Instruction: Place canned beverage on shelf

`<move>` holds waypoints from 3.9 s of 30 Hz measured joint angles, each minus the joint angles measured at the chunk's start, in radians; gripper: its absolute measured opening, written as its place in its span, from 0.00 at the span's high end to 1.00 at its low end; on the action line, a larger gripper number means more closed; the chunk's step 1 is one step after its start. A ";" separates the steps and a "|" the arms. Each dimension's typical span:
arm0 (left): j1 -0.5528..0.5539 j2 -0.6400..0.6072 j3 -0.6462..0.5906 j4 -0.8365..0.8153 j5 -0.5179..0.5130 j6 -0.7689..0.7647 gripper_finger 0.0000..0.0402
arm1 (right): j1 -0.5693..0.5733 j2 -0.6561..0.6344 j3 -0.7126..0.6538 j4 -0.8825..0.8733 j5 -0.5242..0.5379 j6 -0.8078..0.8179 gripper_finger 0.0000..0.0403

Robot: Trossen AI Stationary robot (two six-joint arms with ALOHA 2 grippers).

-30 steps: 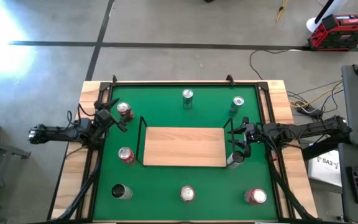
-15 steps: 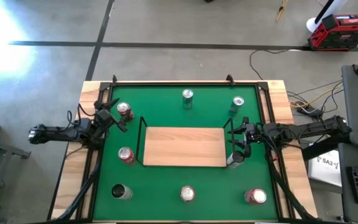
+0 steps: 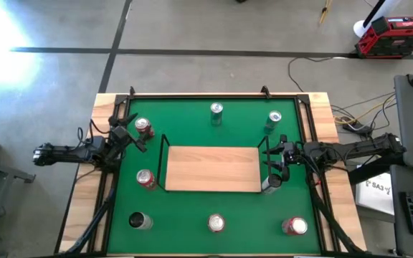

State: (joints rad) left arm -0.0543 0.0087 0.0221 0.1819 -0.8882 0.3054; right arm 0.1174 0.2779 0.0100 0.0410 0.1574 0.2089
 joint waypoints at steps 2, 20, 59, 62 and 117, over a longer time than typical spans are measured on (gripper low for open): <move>0.000 0.000 0.000 0.000 0.000 0.000 0.14 | 0.000 0.000 0.000 0.000 0.000 0.000 0.51; 0.000 0.000 0.000 0.000 0.000 0.000 0.14 | 0.000 0.000 0.000 0.000 0.000 0.000 0.51; 0.000 0.000 0.000 0.000 0.000 0.000 0.14 | 0.000 0.000 0.000 0.000 0.000 0.000 0.51; 0.000 0.000 0.000 0.000 0.000 0.000 0.14 | 0.000 0.000 0.000 0.000 0.000 0.000 0.51; 0.001 0.000 0.000 0.003 -0.044 -0.004 0.14 | 0.000 0.000 0.000 0.000 0.000 0.000 0.51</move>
State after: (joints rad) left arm -0.0532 0.0090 0.0219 0.1844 -0.9324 0.3014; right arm 0.1177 0.2779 0.0101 0.0410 0.1574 0.2085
